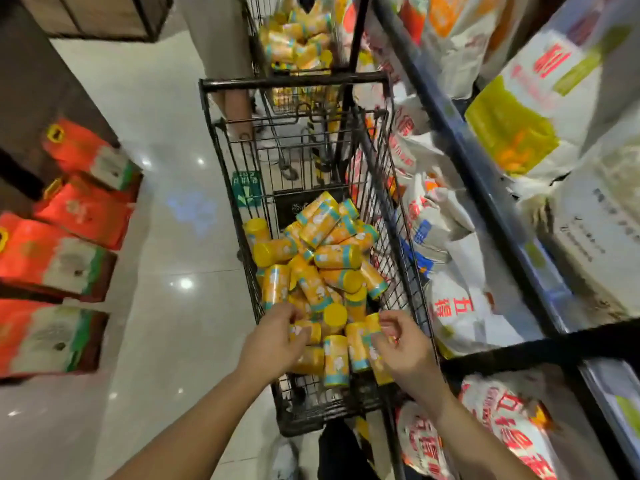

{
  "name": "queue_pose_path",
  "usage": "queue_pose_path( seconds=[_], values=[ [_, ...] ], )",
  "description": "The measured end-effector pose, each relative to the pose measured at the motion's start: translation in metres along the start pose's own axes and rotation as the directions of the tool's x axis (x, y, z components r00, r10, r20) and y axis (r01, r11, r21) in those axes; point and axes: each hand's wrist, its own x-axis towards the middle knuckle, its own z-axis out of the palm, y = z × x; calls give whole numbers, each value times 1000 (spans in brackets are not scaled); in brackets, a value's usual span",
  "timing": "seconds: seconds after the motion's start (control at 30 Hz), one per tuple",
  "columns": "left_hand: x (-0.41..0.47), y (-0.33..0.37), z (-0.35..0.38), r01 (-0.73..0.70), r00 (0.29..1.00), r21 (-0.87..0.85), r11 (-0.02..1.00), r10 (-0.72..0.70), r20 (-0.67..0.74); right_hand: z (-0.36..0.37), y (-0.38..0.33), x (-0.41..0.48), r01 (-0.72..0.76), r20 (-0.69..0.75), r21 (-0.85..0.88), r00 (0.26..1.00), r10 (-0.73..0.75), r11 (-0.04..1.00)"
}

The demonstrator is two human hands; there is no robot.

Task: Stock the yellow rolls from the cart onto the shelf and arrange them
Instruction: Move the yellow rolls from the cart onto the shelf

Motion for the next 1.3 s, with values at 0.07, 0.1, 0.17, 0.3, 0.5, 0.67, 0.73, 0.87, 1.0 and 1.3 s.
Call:
queue_pose_path(
  seconds=[0.07,0.1,0.17,0.3,0.5,0.67,0.73,0.87,1.0,1.3],
  values=[
    [15,-10,7,109,994,-34,993,-109,2,7,4,30,-43,50,-27,998,45,999],
    [24,-14,11,164,986,-58,985,-164,8,11,6,46,-80,85,-53,993,84,995],
    [41,-20,20,255,967,-110,961,-255,14,20,13,81,-119,143,-131,980,138,984],
    [78,-32,42,389,920,-178,904,-392,16,40,28,146,-89,194,-268,970,144,959],
    [128,-55,57,501,863,-198,842,-505,36,65,35,232,-94,154,-316,977,149,944],
    [166,-94,77,553,821,-235,799,-570,-8,79,41,278,-96,146,-310,978,147,946],
    [178,-104,84,560,808,-276,781,-589,-27,82,43,290,-123,156,-327,971,182,937],
    [194,-110,94,561,798,-277,780,-599,-69,91,58,307,-77,205,-378,965,165,922],
    [209,-111,98,589,770,-277,759,-631,-92,96,64,316,-117,227,-327,954,198,938],
    [237,-126,107,695,701,-132,707,-707,-95,102,63,325,-234,147,-218,952,269,947]
  ],
)
